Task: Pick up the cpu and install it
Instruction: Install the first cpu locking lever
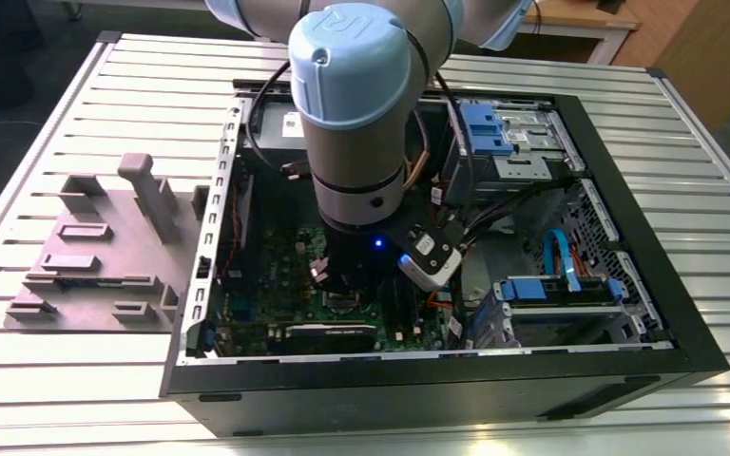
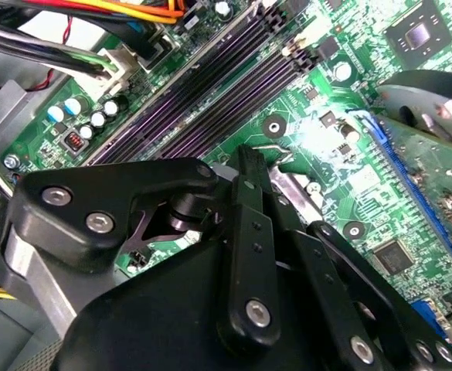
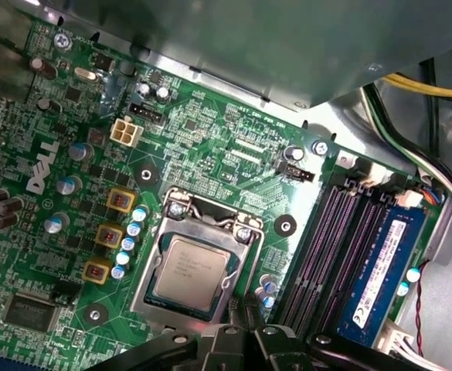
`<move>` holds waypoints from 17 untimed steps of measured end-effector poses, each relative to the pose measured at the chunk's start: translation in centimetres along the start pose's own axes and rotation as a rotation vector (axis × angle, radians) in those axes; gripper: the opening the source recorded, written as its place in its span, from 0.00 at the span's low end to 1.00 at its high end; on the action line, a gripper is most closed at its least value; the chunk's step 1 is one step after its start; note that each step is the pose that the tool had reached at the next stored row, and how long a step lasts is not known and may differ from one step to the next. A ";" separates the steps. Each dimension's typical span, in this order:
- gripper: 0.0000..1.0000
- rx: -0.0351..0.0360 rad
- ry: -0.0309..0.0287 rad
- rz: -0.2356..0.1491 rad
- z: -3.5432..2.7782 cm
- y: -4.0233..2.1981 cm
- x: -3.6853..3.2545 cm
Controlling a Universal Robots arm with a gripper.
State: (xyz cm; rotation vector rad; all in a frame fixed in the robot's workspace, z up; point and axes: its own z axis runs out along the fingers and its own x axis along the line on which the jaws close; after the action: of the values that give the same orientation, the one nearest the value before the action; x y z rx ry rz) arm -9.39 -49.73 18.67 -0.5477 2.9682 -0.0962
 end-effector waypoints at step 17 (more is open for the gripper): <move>0.10 -0.0004 0.0002 0.000 -2.20 -0.21 -0.24</move>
State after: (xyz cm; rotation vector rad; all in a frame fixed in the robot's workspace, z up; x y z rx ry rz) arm -9.38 -49.75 20.90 -0.5479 2.9684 -0.0957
